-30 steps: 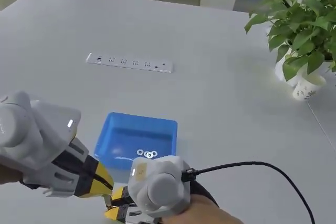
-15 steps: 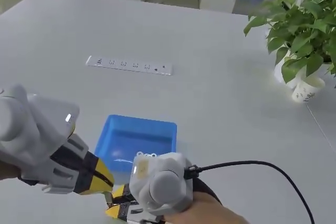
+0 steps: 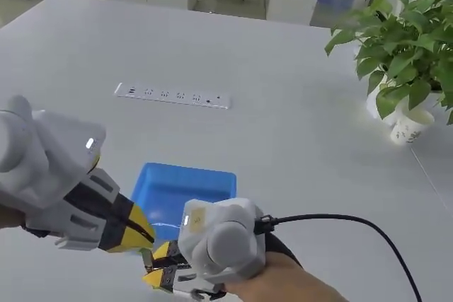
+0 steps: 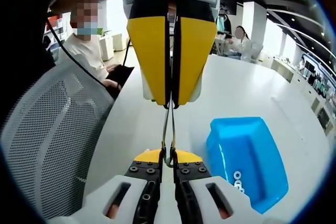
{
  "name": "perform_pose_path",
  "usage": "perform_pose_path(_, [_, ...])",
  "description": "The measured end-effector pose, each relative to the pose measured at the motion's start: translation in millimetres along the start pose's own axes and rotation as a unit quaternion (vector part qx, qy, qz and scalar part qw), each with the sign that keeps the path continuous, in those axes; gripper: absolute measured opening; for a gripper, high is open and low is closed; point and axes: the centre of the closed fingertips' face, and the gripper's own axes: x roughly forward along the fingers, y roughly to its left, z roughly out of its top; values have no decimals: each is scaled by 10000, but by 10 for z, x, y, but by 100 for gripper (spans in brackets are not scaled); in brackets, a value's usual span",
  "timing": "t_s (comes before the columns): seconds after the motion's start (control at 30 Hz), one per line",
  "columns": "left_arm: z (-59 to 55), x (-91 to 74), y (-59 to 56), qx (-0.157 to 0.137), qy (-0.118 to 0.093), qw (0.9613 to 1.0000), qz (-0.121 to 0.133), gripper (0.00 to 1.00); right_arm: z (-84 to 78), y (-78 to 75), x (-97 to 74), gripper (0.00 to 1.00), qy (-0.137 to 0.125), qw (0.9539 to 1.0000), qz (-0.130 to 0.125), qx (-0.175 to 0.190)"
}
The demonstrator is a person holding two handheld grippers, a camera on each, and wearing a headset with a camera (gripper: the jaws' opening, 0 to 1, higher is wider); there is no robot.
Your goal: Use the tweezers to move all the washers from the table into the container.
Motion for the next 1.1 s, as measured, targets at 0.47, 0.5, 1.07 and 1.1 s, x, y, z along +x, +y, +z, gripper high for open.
perform_pose_path(0.47, [153, -78, 119, 164, -34, 9999, 15, 3, 93, -158, -138, 8, -4, 9998, -147, -118])
perform_pose_path(0.5, [156, -79, 123, 172, -34, 9998, 16, 3, 96, -168, -144, 8, -3, 9998, -157, -125])
perform_pose_path(1.07, [307, -161, 389, 382, -32, 9992, 133, 3, 189, -493, -284, 9, -34, 9990, -390, -204])
perform_pose_path(1.1, [314, -164, 410, 402, -29, 9991, 137, 3, 192, -508, -287, 9, -36, 9990, -401, -207])
